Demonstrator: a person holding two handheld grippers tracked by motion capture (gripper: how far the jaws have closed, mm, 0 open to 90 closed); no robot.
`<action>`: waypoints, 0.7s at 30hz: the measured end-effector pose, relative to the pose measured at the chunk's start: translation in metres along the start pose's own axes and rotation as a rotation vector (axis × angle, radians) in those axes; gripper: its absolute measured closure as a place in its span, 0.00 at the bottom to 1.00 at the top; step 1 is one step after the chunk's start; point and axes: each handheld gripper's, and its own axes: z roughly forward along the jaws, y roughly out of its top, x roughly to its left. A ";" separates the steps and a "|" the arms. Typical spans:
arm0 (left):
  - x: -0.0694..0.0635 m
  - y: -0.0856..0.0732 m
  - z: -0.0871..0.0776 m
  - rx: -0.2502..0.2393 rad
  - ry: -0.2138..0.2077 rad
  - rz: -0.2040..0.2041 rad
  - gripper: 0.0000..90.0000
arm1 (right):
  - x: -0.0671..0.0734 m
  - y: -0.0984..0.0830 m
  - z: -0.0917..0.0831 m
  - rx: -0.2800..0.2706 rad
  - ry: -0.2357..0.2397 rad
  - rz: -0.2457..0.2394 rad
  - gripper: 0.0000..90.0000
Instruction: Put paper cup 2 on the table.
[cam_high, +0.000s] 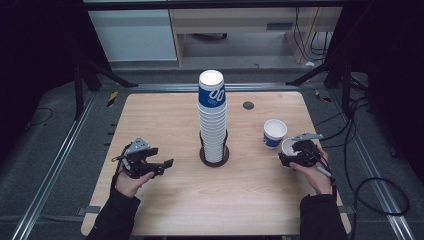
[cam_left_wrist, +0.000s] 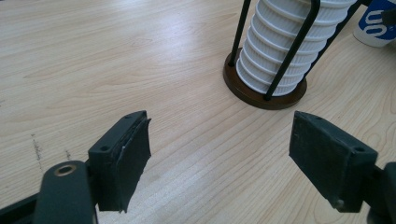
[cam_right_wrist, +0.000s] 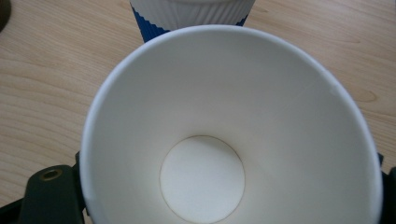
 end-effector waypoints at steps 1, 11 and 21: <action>0.000 0.000 0.000 0.004 -0.001 0.002 0.22 | 0.000 0.000 0.001 -0.001 -0.004 -0.009 0.19; 0.001 0.000 0.000 0.000 -0.003 -0.004 0.21 | -0.002 -0.001 0.001 -0.005 -0.009 -0.003 0.07; 0.001 0.000 -0.003 -0.001 0.001 -0.002 0.20 | 0.001 -0.008 -0.018 -0.059 -0.011 0.023 0.04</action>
